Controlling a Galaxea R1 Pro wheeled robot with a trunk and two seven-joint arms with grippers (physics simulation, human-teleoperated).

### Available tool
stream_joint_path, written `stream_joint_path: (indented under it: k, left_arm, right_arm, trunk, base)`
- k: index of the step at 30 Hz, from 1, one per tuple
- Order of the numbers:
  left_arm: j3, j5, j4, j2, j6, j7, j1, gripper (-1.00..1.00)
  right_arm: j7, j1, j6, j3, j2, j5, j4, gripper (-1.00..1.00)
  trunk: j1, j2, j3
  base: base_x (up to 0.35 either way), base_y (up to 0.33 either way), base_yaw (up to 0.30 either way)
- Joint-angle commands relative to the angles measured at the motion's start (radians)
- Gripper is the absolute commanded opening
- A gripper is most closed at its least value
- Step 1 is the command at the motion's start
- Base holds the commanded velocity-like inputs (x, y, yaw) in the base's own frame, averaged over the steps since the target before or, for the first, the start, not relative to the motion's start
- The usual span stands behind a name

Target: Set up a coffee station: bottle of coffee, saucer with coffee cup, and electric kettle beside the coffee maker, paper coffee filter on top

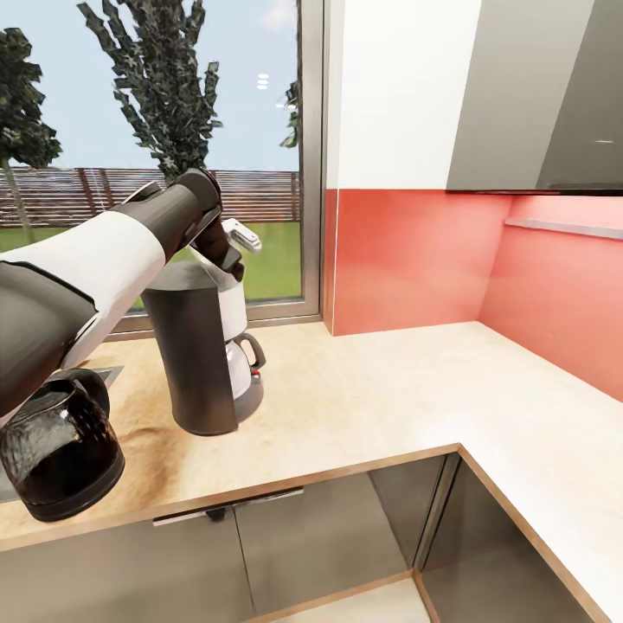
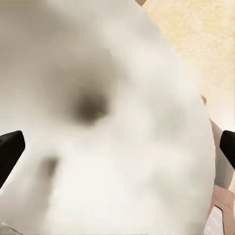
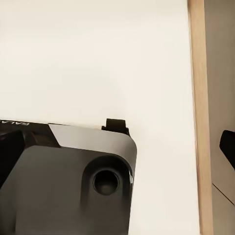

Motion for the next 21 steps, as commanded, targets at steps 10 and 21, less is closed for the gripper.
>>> stream_joint_path:
  k: [10, 21]
  left_arm:
    - [0.000, -0.011, -0.001, -0.001, 0.002, -0.009, -0.001, 1.00]
    - [0.002, -0.011, -0.001, 0.000, 0.001, -0.009, -0.001, 1.00]
  right_arm:
    - [0.000, -0.001, -0.003, 0.001, 0.000, 0.008, 0.001, 1.00]
    - [0.000, -0.001, -0.003, 0.001, 0.000, 0.008, 0.001, 1.00]
  trunk:
    - [0.000, -0.001, -0.001]
    - [0.000, -0.001, 0.000]
  base:
    - [0.000, 0.000, 0.000]
    - [0.000, 0.000, 0.000]
